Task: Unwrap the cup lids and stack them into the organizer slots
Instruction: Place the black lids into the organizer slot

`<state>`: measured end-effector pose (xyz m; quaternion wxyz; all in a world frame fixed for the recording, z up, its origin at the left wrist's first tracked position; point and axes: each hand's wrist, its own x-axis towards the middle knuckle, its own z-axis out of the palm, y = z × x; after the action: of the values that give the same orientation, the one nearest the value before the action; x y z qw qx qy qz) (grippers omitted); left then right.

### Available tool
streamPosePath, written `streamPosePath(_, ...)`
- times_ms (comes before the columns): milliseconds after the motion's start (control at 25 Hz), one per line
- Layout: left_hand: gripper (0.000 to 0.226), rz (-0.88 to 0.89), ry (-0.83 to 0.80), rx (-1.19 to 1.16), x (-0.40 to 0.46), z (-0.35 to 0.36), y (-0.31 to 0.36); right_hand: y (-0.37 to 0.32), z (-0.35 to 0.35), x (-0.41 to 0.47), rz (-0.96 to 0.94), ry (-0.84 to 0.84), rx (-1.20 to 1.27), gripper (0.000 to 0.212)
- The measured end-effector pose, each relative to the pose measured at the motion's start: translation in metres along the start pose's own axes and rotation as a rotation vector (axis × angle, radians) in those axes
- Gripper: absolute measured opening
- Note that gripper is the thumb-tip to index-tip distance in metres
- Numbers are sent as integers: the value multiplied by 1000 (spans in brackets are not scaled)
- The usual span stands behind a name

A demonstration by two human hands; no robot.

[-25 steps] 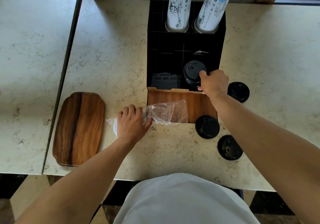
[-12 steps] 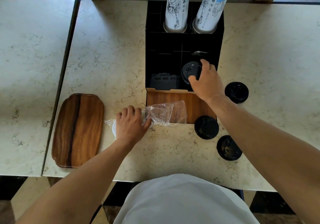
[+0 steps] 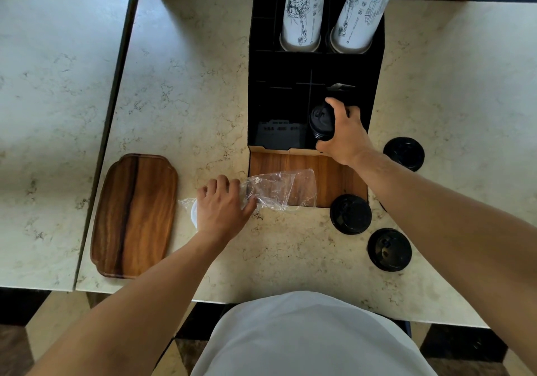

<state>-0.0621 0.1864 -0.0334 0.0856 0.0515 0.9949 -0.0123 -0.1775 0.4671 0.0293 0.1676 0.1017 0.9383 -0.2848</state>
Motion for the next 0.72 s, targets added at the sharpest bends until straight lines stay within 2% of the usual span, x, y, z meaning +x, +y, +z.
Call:
streamPosePath(320, 60, -4, -5, 3, 1, 0, 1, 17, -3, -4, -44, 5, 85, 101)
streamPosePath(520, 61, -6, -15, 6, 1, 0, 1, 15, -1, -3, 24, 4, 136, 105)
streamPosePath(720, 62, -10, -25, 3, 2, 0, 1, 11, -6, -2, 42, 3, 58, 109)
